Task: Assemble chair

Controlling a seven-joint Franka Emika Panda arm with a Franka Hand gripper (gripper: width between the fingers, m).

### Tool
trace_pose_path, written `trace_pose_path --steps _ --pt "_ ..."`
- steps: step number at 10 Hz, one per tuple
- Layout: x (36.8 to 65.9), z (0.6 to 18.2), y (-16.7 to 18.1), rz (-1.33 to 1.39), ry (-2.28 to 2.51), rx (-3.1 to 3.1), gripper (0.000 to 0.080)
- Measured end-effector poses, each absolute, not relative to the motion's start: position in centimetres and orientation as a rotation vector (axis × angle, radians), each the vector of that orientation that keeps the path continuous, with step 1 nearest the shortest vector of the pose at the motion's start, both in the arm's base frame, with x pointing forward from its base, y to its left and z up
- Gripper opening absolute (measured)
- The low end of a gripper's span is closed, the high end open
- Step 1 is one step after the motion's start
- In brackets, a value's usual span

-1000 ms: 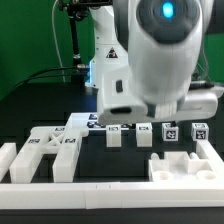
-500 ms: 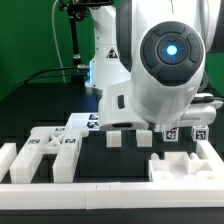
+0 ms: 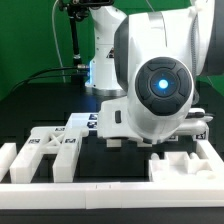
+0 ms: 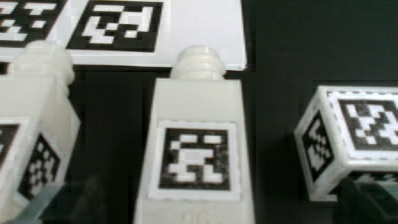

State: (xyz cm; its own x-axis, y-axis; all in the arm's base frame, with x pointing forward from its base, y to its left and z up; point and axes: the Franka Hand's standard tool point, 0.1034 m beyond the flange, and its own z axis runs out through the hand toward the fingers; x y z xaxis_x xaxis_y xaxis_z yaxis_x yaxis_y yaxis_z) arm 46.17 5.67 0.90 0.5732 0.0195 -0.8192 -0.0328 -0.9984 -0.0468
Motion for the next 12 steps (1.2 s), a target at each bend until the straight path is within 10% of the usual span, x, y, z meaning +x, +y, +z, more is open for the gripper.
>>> trace_pose_path --steps 3,5,12 --pt "46.11 0.83 5.69 1.428 0.01 -2.735 0.0628" --pt "46.11 0.83 5.69 1.428 0.01 -2.735 0.03" --pt "46.42 1.25 5.7 1.425 -0.012 -2.728 0.0284"
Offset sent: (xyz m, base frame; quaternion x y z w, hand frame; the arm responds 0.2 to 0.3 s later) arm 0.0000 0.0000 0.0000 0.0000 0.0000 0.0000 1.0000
